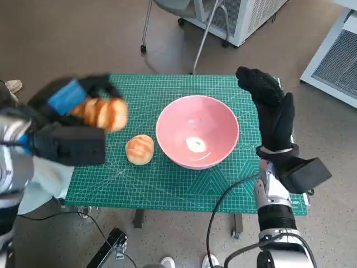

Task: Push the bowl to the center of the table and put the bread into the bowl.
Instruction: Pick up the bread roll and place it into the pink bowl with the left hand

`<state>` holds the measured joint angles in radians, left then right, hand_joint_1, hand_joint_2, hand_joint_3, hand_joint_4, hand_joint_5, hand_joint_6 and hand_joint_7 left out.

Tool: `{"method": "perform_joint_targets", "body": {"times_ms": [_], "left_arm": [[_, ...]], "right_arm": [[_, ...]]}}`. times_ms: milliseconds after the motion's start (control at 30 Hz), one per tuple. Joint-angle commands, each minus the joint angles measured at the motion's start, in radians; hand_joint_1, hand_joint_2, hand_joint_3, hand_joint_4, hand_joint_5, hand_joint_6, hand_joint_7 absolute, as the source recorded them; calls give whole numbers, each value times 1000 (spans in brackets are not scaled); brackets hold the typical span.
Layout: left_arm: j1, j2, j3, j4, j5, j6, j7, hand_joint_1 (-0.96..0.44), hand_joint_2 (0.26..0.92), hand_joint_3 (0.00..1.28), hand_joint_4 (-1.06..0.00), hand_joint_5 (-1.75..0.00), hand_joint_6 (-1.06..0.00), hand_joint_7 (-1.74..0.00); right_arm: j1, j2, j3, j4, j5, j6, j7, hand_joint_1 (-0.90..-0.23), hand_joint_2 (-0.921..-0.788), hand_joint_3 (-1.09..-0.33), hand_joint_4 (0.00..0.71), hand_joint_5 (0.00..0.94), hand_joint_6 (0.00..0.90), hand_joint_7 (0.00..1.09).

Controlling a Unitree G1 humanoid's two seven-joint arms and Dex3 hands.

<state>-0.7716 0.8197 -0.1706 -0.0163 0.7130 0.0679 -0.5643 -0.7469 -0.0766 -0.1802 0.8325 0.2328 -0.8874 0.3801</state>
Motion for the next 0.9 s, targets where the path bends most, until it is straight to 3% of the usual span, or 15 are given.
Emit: {"method": "perform_joint_targets", "body": {"times_ms": [33, 500, 900], "left_arm": [[-69, -72, -56, -6, 34, -21, 35, 2, 906, 55, -718, -1120, -677, -1141], [-230, -311, -235, 348, 114, -168, 246, 1, 907, 52, -707, -1119, -690, -1140], [-299, -413, -338, 575, 155, -224, 276, 0, 920, 90, -637, -1150, -620, -1259]], "right_arm": [[15, -1, -2, 14, 6, 9, 8, -422, -921, -626, 459, 2, 141, 842], [33, -13, -10, -10, 16, 12, 19, -426, -921, -628, 459, 2, 143, 839], [53, -30, -21, -27, 11, 4, 15, -435, -921, -620, 461, 3, 148, 834]]}}
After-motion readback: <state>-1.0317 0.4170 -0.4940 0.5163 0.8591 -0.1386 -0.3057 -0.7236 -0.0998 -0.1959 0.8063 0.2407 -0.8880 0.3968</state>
